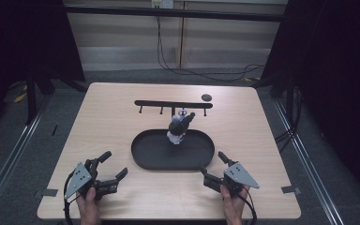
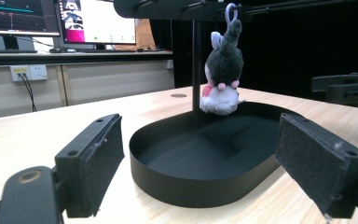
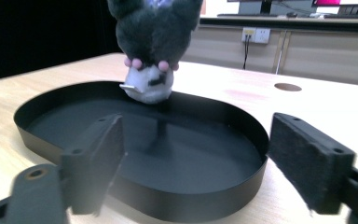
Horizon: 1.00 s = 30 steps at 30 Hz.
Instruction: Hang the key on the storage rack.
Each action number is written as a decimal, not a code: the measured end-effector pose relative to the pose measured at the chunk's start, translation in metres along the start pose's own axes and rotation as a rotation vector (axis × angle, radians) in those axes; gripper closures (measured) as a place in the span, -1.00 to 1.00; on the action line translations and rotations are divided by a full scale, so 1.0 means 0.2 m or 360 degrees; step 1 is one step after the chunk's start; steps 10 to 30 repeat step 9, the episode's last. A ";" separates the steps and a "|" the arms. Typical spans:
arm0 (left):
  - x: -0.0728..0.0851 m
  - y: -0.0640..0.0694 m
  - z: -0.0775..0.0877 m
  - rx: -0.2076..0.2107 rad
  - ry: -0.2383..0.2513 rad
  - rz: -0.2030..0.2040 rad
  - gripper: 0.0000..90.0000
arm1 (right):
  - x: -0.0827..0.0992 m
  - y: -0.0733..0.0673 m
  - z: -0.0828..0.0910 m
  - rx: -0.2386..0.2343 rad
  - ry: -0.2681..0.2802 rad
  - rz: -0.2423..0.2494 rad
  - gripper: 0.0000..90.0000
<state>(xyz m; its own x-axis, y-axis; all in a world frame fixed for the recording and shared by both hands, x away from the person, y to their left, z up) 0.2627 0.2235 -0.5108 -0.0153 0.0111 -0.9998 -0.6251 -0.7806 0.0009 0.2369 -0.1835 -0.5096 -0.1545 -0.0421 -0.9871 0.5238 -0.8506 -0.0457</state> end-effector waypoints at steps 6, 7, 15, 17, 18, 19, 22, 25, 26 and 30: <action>0.00 0.00 0.00 0.0004 -0.0002 -0.0001 -0.66 | 0.02 0.00 0.06 0.0035 0.0220 -0.0002 -0.70; 0.00 0.00 0.00 0.0005 -0.0001 -0.0001 -0.66 | 0.02 -0.01 0.07 0.0031 0.0238 0.0018 -0.70; 0.00 0.00 0.00 0.0005 -0.0001 0.0000 -0.66 | 0.02 -0.02 0.07 0.0022 0.0258 0.0043 -0.70; 0.00 0.00 0.00 0.0005 -0.0001 0.0000 -0.66 | 0.02 -0.02 0.07 0.0022 0.0258 0.0043 -0.70; 0.00 0.00 0.00 0.0005 -0.0001 0.0000 -0.66 | 0.02 -0.02 0.07 0.0022 0.0258 0.0043 -0.70; 0.00 0.00 0.00 0.0005 -0.0001 0.0000 -0.66 | 0.02 -0.02 0.07 0.0022 0.0258 0.0043 -0.70; 0.00 0.00 0.00 0.0005 -0.0001 0.0000 -0.66 | 0.02 -0.02 0.07 0.0022 0.0258 0.0043 -0.70; 0.00 0.00 0.00 0.0005 -0.0001 0.0000 -0.66 | 0.02 -0.02 0.07 0.0022 0.0258 0.0043 -0.70; 0.00 0.00 0.00 0.0005 -0.0001 0.0000 -0.66 | 0.02 -0.02 0.07 0.0022 0.0258 0.0043 -0.70; 0.00 0.00 0.00 0.0005 -0.0001 0.0000 -0.66 | 0.02 -0.02 0.07 0.0022 0.0258 0.0043 -0.70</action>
Point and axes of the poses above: each handheld gripper's, and its own axes: z roughly backward along the jaws, x roughly out of its underside, y roughly to its right, the point moved 2 cm from there along -z, roughly forward along the jaws, and after that the axes turned 8 degrees about -x, right-handed, at the moved point
